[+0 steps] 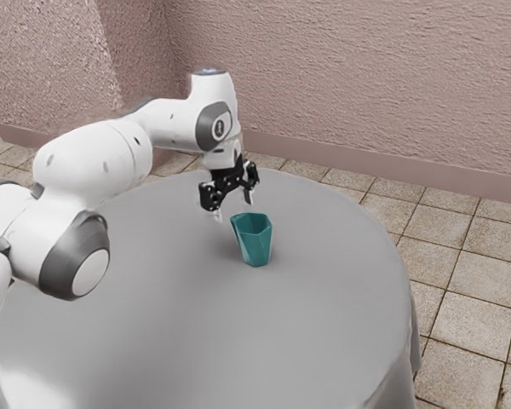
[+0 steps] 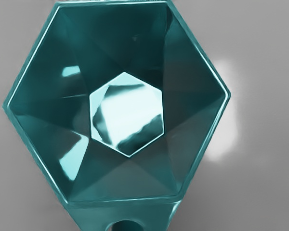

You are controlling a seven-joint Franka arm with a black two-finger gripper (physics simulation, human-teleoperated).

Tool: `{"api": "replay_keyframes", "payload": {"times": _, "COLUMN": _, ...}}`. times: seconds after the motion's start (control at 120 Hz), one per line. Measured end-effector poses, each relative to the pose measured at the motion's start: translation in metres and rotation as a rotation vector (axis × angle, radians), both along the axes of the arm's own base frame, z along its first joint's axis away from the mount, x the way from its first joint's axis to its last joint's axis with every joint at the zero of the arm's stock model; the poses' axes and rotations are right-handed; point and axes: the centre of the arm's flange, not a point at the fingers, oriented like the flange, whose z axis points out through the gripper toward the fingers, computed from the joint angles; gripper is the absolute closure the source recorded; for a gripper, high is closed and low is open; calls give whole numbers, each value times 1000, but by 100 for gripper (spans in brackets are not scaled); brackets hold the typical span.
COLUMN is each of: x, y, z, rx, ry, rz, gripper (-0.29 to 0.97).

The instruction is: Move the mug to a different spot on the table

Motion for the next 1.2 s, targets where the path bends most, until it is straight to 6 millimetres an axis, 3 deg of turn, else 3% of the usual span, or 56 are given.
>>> {"api": "replay_keyframes", "payload": {"times": 0.433, "x": 6, "y": -3, "z": -28, "rx": -38, "ry": 20, "rz": 22, "gripper": 0}}
{"api": "replay_keyframes", "payload": {"times": 0.725, "x": 6, "y": -4, "z": -36, "rx": -53, "ry": 24, "rz": 31, "gripper": 2}}
{"api": "replay_keyframes", "payload": {"times": 1.2, "x": 7, "y": 2, "z": -33, "rx": -88, "ry": 18, "rz": 63, "gripper": 32}}
